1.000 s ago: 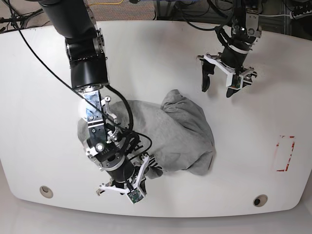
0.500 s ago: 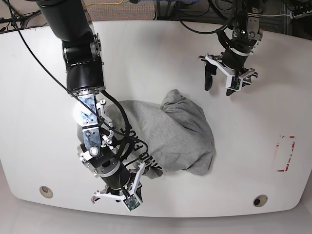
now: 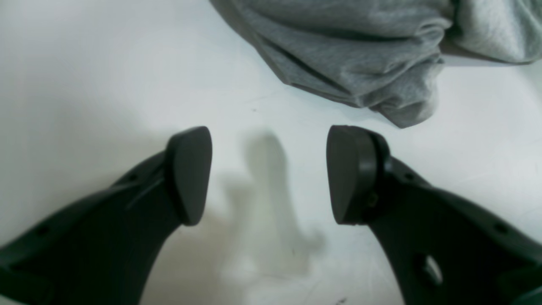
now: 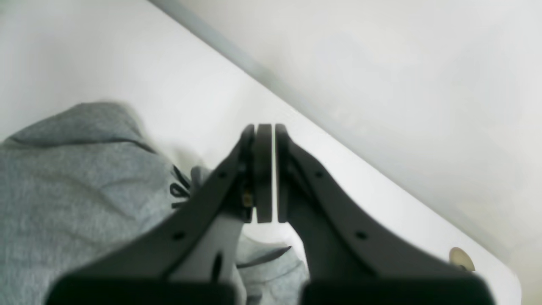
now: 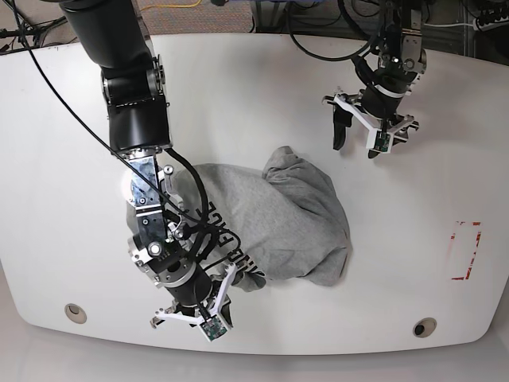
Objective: Fold the T-shirt properly
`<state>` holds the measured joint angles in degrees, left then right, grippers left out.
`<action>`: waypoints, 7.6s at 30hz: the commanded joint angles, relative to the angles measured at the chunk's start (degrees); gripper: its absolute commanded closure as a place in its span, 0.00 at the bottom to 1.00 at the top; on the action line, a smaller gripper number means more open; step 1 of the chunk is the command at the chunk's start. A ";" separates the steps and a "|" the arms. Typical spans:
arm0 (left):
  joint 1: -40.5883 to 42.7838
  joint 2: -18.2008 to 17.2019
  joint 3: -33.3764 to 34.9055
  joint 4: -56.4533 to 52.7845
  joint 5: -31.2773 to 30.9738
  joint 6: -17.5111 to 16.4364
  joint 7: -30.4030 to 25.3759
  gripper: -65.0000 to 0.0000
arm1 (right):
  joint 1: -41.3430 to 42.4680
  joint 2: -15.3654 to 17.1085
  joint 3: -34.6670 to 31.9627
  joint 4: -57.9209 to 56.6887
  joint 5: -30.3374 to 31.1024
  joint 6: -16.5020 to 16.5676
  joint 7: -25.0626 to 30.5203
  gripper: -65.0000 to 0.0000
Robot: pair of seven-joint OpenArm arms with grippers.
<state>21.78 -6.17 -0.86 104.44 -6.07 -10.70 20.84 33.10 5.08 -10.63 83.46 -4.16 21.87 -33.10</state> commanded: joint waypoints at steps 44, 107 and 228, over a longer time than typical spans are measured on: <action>-3.45 -0.53 -0.51 0.61 -0.11 -0.05 -1.43 0.38 | -5.47 -2.42 -4.40 2.07 1.31 0.09 0.89 0.71; -3.41 -0.85 -0.87 0.60 -0.44 0.43 -0.85 0.37 | -1.30 -3.65 5.83 -25.17 2.98 -0.45 16.01 0.27; -5.38 -0.93 -0.58 0.78 0.10 0.31 0.09 0.37 | -13.25 -1.40 8.00 4.38 -0.49 -0.74 8.84 1.00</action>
<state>16.67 -6.85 -1.39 103.77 -5.80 -10.33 22.46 18.06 3.66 -2.72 85.76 -5.19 21.30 -25.41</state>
